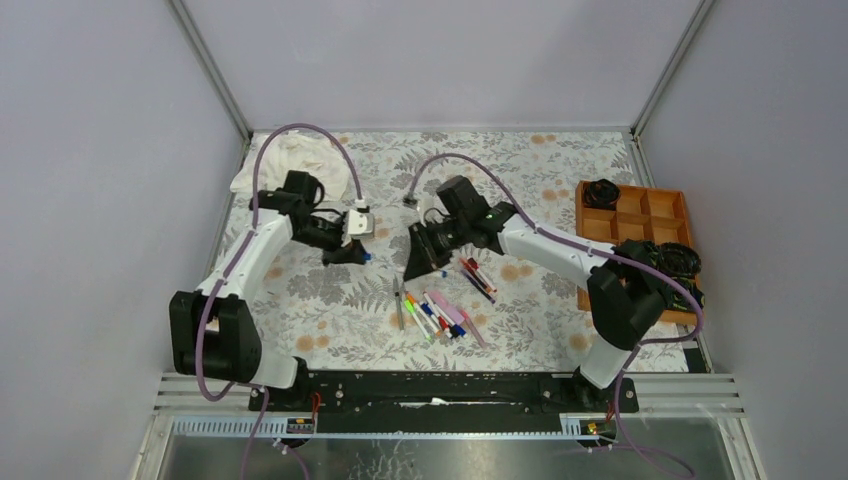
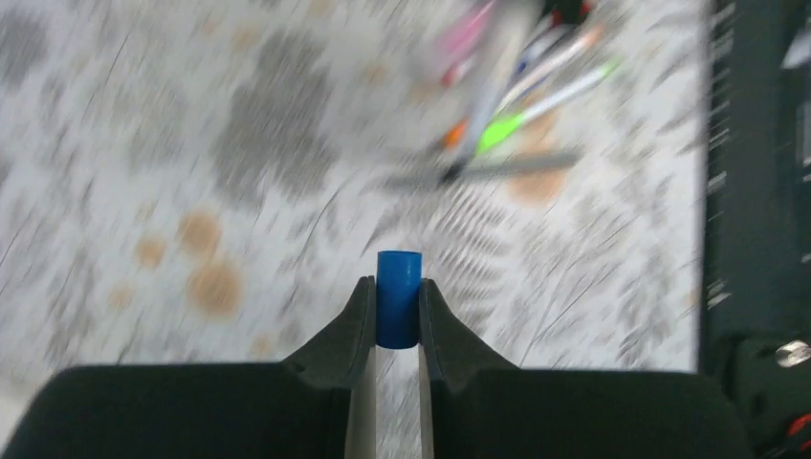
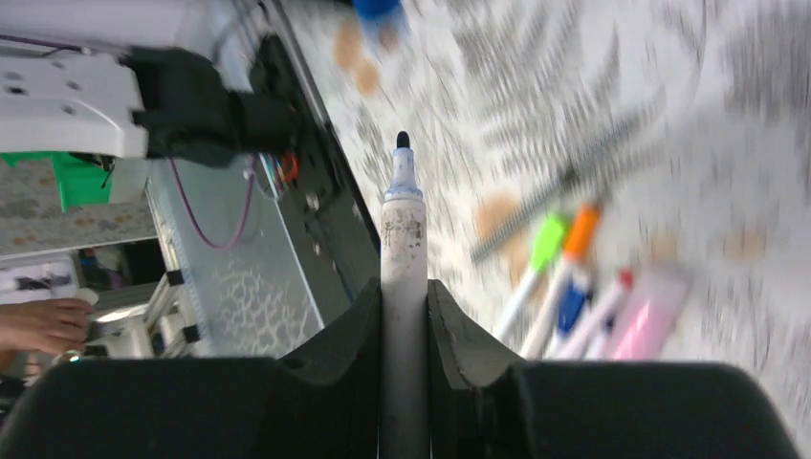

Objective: Open the pen caps

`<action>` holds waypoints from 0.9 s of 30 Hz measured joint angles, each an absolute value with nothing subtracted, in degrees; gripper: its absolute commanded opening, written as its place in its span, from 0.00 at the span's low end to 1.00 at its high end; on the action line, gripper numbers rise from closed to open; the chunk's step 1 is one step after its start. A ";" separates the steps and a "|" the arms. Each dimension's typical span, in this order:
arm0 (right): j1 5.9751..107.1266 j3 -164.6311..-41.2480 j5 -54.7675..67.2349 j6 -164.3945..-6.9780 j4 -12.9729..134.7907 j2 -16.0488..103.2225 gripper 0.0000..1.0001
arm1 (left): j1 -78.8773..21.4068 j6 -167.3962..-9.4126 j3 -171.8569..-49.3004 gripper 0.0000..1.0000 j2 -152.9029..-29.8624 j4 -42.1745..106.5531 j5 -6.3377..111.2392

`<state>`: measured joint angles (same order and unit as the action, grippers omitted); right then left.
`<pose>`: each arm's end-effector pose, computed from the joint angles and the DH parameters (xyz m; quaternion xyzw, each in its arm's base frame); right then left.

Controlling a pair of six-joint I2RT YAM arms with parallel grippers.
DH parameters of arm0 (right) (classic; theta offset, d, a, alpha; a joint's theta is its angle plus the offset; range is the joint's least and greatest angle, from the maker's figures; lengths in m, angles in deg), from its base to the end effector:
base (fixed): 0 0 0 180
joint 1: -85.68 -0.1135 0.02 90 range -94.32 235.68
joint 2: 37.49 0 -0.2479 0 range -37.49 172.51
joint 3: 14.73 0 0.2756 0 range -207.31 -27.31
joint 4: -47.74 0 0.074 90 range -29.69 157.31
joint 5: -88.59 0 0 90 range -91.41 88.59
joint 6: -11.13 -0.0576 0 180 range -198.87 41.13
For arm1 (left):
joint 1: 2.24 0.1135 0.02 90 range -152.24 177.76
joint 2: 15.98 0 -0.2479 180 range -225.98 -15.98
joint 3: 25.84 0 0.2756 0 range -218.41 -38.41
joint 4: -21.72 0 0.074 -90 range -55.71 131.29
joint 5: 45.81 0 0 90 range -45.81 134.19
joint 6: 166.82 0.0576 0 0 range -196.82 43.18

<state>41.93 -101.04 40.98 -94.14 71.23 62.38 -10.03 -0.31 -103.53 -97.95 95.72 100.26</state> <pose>0.2790 0.3209 0.2229 -0.3615 0.7693 0.4864 0.2023 0.2727 -0.0855 0.2345 0.6248 0.6188 -0.3351 0.3383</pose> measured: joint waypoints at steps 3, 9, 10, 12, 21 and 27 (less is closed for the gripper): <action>43.79 -97.76 39.76 -94.14 80.87 59.85 0.00 | -5.61 0.19 -103.27 0.00 -97.45 93.51 91.48; 45.36 -94.13 36.66 -94.73 89.53 59.21 0.00 | -1.66 0.76 -103.29 0.00 -97.45 89.89 83.08; 45.45 -94.09 35.30 -95.10 89.96 58.95 0.00 | -1.48 -0.03 -103.29 0.00 -97.45 89.25 83.19; 45.93 -94.07 30.30 -96.41 90.14 57.64 0.00 | -1.77 -3.09 -102.66 0.00 -97.34 86.76 84.11; 56.38 -89.35 -5.44 -106.09 87.75 45.84 0.00 | -8.54 -27.92 -90.05 0.00 -100.11 65.69 80.48; 56.44 -83.44 -23.82 -110.40 86.36 45.79 0.00 | -8.52 -36.09 -90.35 0.00 -106.61 57.84 74.67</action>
